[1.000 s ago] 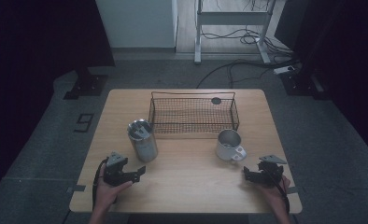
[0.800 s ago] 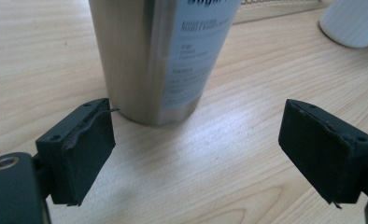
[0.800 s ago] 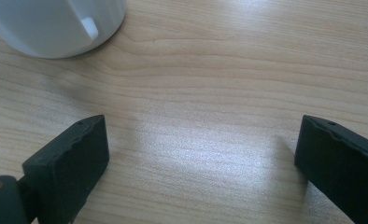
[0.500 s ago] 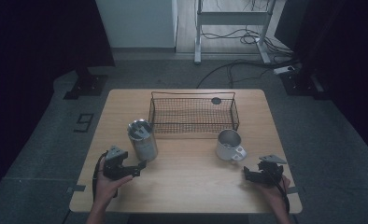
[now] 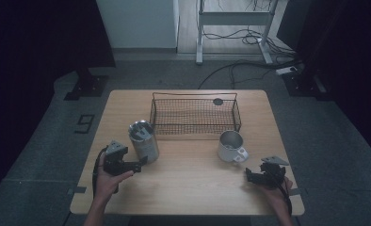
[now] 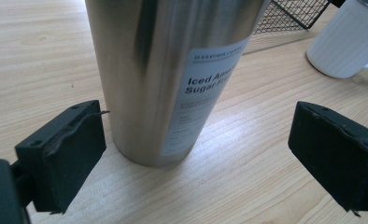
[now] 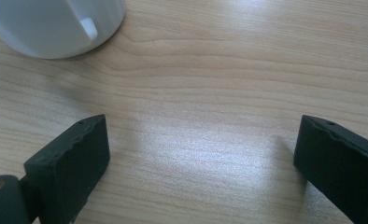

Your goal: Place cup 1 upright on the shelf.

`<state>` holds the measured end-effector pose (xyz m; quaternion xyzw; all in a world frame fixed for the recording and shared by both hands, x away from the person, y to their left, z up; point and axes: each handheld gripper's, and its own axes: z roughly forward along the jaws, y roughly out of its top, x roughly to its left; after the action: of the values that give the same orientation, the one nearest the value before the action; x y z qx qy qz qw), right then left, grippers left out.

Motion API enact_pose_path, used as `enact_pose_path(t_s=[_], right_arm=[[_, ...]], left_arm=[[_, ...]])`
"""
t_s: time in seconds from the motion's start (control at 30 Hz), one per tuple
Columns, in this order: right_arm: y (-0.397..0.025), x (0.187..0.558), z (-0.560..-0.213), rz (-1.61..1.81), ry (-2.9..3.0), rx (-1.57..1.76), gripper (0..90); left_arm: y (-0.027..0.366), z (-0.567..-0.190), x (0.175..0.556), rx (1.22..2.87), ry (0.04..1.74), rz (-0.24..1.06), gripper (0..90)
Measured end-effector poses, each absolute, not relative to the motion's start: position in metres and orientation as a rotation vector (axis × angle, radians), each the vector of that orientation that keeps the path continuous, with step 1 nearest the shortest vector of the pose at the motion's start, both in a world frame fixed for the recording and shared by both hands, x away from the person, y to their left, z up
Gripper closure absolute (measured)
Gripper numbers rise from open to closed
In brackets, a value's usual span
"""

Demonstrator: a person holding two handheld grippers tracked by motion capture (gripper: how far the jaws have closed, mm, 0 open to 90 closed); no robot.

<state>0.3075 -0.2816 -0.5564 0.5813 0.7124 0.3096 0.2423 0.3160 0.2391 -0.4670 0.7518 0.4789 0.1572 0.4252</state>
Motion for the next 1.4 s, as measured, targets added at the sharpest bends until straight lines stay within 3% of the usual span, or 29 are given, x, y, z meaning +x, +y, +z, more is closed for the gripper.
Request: enact_pose_path(t_s=[1.4], right_arm=[[-0.282,0.308,-0.556,0.844,1.936,1.597,4.3]], left_arm=[[0.227,-0.461,0.36,1.875,1.164,0.46,0.3]])
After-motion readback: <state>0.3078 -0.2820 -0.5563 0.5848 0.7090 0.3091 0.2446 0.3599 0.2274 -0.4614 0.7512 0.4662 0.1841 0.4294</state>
